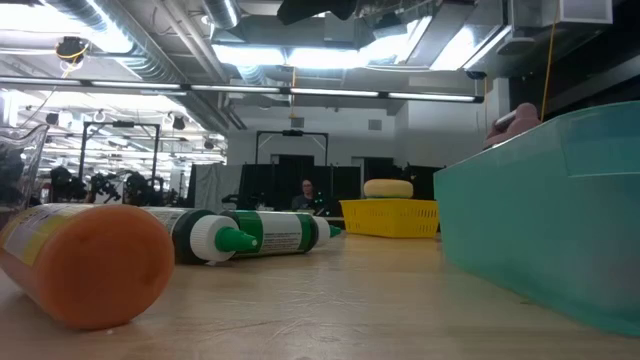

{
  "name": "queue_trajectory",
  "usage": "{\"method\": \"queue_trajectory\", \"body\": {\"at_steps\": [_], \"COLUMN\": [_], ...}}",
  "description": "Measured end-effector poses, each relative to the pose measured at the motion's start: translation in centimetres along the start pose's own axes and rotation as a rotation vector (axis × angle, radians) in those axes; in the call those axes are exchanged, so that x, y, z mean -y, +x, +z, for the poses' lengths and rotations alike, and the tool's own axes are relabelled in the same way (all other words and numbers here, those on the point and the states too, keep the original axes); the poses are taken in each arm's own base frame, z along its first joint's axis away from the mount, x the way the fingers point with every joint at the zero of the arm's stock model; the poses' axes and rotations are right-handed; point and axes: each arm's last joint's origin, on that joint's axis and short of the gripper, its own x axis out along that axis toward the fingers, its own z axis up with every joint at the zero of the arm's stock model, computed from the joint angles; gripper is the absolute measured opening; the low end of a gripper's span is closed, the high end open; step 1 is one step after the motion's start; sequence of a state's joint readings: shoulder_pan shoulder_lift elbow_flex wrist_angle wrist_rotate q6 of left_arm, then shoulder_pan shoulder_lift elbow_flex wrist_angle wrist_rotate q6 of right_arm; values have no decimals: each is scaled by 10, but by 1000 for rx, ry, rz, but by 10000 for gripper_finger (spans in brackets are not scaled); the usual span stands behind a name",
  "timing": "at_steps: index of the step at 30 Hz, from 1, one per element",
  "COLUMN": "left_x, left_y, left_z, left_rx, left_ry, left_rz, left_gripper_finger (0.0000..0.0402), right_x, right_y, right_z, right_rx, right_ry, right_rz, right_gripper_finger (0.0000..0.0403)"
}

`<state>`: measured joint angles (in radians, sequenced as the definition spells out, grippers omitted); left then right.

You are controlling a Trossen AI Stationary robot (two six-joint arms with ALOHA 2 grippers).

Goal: Pick & Place Food Item
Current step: Put the top yellow food coloring bottle into the transparent bin

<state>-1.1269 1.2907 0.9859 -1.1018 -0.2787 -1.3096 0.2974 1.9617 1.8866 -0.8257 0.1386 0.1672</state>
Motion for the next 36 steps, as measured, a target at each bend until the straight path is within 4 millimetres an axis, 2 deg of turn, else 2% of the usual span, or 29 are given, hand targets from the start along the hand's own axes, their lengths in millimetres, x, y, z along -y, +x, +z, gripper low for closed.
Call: {"method": "queue_trajectory", "body": {"at_steps": [8,12,20,25,30,36], "left_x": [9,0,-26,-33,-40,-56], "left_y": [-43,-49,-17,2,29,62], "left_z": [42,69,122,146,157,155], "left_rx": [323,379,233,179,179,191], "left_ry": [141,245,479,564,594,571], "left_rz": [8,86,266,273,230,223], "left_gripper_finger": [208,208,208,208,208,207], "right_x": [0,0,0,-1,-2,-5], "right_y": [0,0,0,0,0,-1], "right_z": [2,3,3,3,2,-7], "right_rx": [16,32,31,28,18,-66], "right_ry": [7,21,78,90,99,112], "right_rz": [3,5,6,7,29,17], "right_gripper_finger": [268,268,268,268,268,268]}}
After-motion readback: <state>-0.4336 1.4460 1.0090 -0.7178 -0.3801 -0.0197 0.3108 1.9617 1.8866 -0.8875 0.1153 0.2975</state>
